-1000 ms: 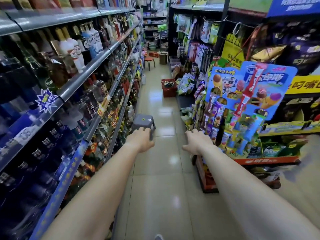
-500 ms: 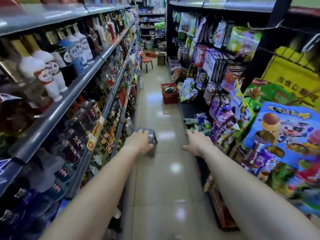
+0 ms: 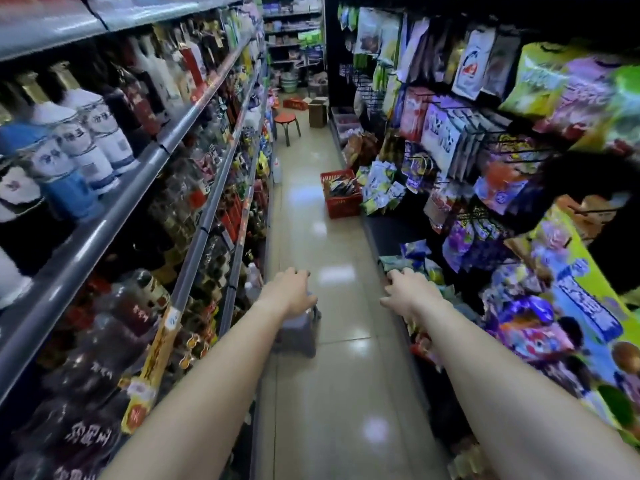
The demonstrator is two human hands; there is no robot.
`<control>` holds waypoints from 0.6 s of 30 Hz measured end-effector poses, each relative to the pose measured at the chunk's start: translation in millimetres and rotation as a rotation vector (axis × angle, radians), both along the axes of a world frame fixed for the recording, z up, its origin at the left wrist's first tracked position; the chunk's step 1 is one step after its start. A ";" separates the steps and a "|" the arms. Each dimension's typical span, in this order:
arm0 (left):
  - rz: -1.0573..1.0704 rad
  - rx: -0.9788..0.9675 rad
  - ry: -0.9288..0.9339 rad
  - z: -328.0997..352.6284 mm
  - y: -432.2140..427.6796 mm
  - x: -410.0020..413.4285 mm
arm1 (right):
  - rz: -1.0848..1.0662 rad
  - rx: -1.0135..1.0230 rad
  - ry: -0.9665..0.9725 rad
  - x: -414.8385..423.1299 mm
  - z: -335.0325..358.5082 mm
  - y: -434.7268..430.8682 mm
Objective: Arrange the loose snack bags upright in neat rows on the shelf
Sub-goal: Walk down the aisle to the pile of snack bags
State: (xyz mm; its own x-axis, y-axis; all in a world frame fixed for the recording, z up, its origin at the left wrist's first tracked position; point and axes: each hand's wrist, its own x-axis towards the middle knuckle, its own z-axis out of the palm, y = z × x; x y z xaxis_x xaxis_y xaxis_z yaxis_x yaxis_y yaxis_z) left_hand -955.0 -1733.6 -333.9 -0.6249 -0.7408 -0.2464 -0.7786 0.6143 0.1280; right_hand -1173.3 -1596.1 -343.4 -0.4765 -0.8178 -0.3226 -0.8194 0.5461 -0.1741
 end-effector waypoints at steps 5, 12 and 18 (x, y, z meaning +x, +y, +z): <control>-0.053 0.006 -0.016 -18.2 -91.0 -45.9 | -0.037 0.030 -0.006 -43.4 -17.3 -82.1; -0.169 0.065 -0.006 -29.2 -235.6 -133.6 | -0.166 0.071 0.006 -112.5 -32.9 -185.9; -0.308 0.048 -0.070 -30.2 -332.0 -213.4 | -0.322 0.093 -0.029 -162.9 -32.0 -236.5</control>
State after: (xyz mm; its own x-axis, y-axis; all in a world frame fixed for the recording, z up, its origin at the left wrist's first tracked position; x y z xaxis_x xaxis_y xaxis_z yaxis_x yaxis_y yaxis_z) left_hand -1168.4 -2065.6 -364.1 -0.7984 -0.5057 -0.3268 -0.5648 0.8171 0.1153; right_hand -1336.2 -1832.6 -375.4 -0.6953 -0.5928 -0.4064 -0.5972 0.7911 -0.1322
